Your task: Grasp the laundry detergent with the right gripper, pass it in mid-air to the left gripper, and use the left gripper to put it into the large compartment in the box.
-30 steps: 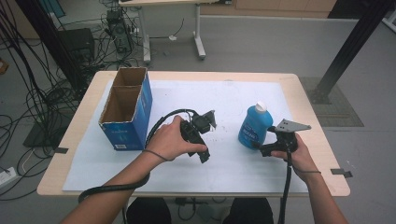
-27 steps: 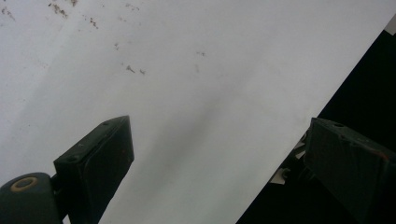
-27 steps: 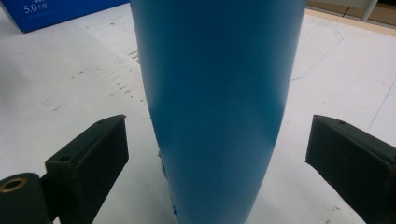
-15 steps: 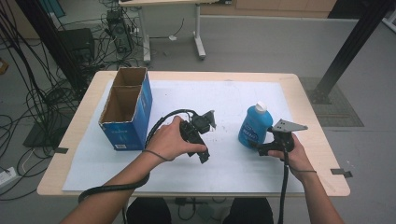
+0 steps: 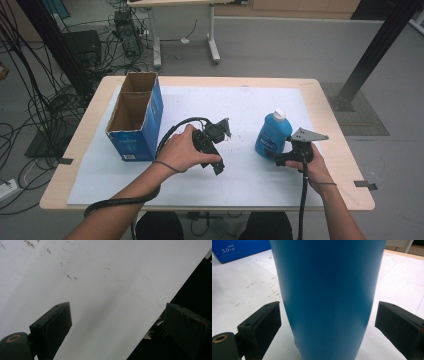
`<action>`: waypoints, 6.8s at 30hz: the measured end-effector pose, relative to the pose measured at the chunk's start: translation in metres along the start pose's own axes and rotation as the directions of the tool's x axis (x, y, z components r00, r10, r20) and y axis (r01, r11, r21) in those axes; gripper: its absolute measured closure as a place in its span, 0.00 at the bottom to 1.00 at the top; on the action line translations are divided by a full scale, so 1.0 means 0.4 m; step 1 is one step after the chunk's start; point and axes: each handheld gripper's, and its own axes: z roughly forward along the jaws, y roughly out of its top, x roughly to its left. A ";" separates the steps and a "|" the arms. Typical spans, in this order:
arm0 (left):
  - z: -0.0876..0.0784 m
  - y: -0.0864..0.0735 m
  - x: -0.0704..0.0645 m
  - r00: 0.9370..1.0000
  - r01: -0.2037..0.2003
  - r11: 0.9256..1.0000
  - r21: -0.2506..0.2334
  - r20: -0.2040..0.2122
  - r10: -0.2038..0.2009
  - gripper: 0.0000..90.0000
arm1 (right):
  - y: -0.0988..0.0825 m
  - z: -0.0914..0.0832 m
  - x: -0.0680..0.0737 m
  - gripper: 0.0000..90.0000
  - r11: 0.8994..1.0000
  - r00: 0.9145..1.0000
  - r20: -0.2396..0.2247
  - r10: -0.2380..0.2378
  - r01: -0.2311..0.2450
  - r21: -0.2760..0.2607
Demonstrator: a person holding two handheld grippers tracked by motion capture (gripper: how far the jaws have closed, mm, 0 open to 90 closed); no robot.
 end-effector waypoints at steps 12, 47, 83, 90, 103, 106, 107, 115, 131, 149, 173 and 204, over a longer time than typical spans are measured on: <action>0.002 -0.003 0.003 1.000 0.003 1.000 -0.001 0.003 -0.003 0.10 | -0.015 0.013 0.000 0.07 1.000 1.000 0.000 0.014 -0.014 -0.019; -0.005 -0.008 0.001 1.000 0.002 1.000 -0.002 -0.012 -0.002 0.10 | -0.022 0.016 0.004 0.07 0.999 1.000 0.006 0.020 -0.020 -0.035; -0.008 -0.008 0.003 1.000 0.006 1.000 0.000 -0.010 -0.006 0.09 | -0.021 0.018 0.007 0.07 0.999 1.000 -0.002 0.021 -0.021 -0.046; -0.011 -0.012 0.005 1.000 0.011 1.000 -0.006 -0.010 -0.011 0.09 | -0.021 0.017 0.006 0.07 0.999 1.000 -0.004 0.020 -0.021 -0.048; -0.008 -0.011 0.002 1.000 0.011 1.000 -0.002 -0.011 -0.011 0.09 | -0.021 0.018 0.007 0.07 0.999 1.000 -0.007 0.020 -0.021 -0.049; -0.009 -0.010 0.001 1.000 0.009 1.000 -0.001 -0.012 -0.009 0.09 | -0.021 0.018 0.007 0.07 0.999 1.000 -0.006 0.020 -0.020 -0.049; -0.010 -0.010 0.002 1.000 0.007 1.000 -0.001 -0.011 -0.007 0.09 | -0.021 0.017 0.008 0.07 0.999 1.000 -0.006 0.020 -0.020 -0.049; -0.008 -0.010 0.001 1.000 0.010 1.000 0.000 -0.009 -0.010 0.10 | -0.022 0.018 0.010 0.07 0.998 1.000 -0.008 0.022 -0.022 -0.051; -0.009 -0.014 0.005 1.000 0.014 1.000 -0.005 -0.007 -0.014 0.10 | -0.030 0.025 0.008 0.18 0.997 1.000 -0.016 0.025 -0.026 -0.068; -0.006 -0.013 0.008 1.000 0.012 1.000 -0.002 -0.003 -0.012 0.10 | -0.043 0.031 0.005 0.33 0.996 1.000 -0.015 0.015 -0.016 -0.092; -0.008 -0.013 0.002 1.000 0.013 1.000 -0.004 -0.005 -0.013 0.10 | -0.041 0.033 0.008 0.44 0.995 1.000 -0.007 0.000 0.000 -0.102; -0.006 -0.009 0.000 1.000 0.011 1.000 -0.002 -0.005 -0.011 0.10 | -0.040 0.033 0.008 0.45 0.995 1.000 -0.007 -0.011 0.011 -0.099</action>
